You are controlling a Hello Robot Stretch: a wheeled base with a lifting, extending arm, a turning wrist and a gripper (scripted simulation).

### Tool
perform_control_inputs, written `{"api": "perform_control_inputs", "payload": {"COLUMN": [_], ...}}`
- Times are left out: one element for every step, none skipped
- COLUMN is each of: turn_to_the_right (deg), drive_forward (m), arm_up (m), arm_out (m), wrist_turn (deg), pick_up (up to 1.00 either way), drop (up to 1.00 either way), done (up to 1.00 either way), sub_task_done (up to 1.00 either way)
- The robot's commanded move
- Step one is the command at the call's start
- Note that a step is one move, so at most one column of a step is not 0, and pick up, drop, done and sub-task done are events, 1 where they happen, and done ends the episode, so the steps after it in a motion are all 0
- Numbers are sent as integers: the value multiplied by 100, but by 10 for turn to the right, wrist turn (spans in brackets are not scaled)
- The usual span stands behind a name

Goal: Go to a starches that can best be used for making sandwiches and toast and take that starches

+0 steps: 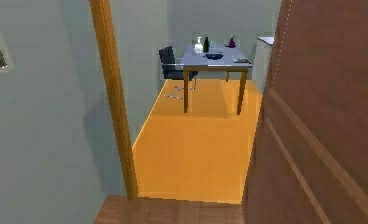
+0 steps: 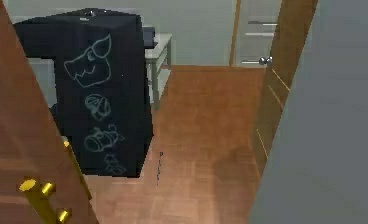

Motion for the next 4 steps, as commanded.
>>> {"api": "perform_control_inputs", "payload": {"turn_to_the_right": [0,90,0,390], "drive_forward": [50,0,90,0], "arm_up": [0,0,0,0], "arm_out": [0,0,0,0], "wrist_turn": [0,0,0,0], "pick_up": [0,0,0,0], "drop": [0,0,0,0], "done": [0,0,0,0], "sub_task_done": [0,0,0,0]}}
